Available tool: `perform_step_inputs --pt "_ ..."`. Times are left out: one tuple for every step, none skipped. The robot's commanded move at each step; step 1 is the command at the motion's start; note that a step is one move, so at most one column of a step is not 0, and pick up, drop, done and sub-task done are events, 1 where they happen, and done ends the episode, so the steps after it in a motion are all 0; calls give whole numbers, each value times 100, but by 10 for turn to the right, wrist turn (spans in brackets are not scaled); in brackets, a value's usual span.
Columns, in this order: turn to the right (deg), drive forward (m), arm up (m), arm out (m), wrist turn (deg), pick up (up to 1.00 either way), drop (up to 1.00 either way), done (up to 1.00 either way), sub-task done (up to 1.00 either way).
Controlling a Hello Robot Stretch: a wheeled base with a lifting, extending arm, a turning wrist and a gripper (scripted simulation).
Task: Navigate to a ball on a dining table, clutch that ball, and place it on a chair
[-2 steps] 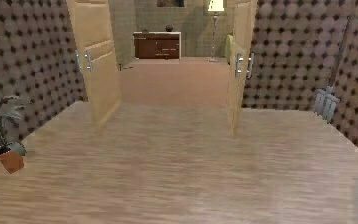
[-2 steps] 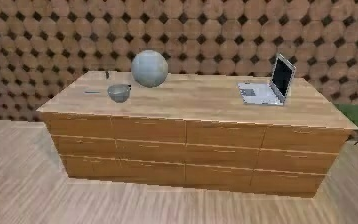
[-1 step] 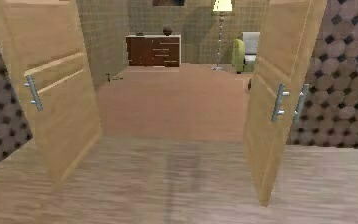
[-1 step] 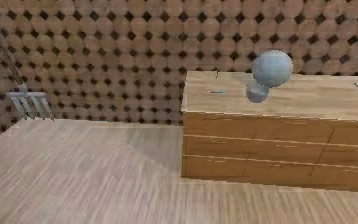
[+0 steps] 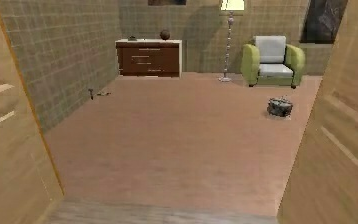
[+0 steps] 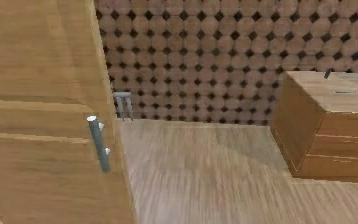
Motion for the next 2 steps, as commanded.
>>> perform_step_inputs --pt "0 10 0 0 0 0 0 0 0" --pt "30 0 0 0 0 0 0 0 0"
